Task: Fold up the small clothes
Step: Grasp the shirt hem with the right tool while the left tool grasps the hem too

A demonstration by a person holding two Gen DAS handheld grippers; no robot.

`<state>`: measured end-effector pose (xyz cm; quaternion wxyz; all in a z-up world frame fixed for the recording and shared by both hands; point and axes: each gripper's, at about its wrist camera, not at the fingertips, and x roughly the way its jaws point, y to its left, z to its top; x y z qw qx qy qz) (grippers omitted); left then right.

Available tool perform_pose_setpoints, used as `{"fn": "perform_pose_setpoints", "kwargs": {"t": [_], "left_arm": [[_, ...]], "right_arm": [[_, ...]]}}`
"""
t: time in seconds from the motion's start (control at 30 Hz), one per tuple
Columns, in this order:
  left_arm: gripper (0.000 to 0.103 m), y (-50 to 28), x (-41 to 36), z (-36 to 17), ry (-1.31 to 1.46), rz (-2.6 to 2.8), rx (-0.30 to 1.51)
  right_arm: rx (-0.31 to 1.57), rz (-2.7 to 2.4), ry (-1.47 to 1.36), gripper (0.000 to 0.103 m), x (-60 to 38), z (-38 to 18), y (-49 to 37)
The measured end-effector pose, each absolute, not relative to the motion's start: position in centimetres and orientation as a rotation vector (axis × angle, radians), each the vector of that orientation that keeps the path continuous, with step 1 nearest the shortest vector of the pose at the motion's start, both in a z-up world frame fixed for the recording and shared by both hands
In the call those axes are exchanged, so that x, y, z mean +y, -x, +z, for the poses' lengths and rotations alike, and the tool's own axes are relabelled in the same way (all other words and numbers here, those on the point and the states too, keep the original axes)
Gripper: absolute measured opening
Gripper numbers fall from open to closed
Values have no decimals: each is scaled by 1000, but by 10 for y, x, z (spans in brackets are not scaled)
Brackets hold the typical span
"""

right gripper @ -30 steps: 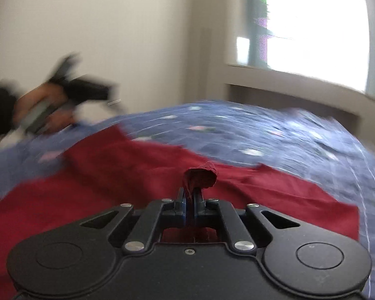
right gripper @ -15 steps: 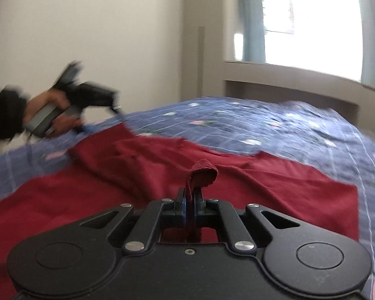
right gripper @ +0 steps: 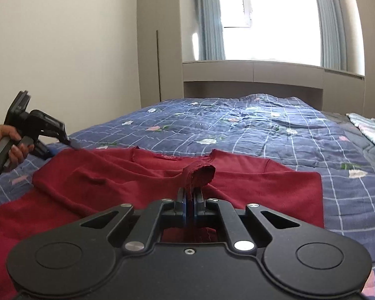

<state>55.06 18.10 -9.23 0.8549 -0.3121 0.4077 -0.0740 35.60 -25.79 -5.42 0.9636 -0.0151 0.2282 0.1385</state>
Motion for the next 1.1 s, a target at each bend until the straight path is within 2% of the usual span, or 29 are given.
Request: {"fn": "perform_pose_setpoints", "kwargs": {"t": [0.03, 0.07, 0.1, 0.13, 0.33, 0.43, 0.57, 0.7, 0.8, 0.87, 0.93, 1.0, 1.1], "left_arm": [[34, -552, 179, -93, 641, -151, 867], [27, -553, 177, -94, 626, -155, 876], [24, -553, 175, -94, 609, -154, 872], [13, -551, 173, -92, 591, -158, 852], [9, -519, 154, -62, 443, -182, 611], [9, -507, 144, -53, 397, -143, 523], [9, -516, 141, -62, 391, -70, 535], [9, -527, 145, -77, 404, -36, 591], [16, -533, 149, -85, 420, -38, 632], [33, -530, 154, -89, 441, -29, 646], [69, -524, 163, -88, 476, -27, 652], [78, -515, 171, -86, 502, -34, 655], [79, -497, 182, -86, 509, -75, 694]], "right_arm": [[463, 284, 34, 5, -257, -54, -357], [463, 285, 36, 5, -257, -54, -357], [462, 286, 38, 5, -255, -53, -359], [458, 287, 43, 5, -254, -51, -358], [378, 259, 133, 5, -247, -34, -367], [403, 218, 158, 5, -248, -35, -387], [540, 191, 94, 5, -256, -58, -417], [571, 178, 82, 6, -257, -73, -421], [566, 177, 74, 9, -257, -74, -421], [568, 177, 61, 12, -260, -75, -420], [569, 172, 48, 15, -261, -76, -419], [571, 170, 40, 16, -263, -77, -420], [569, 171, 41, 18, -263, -78, -421]]}}
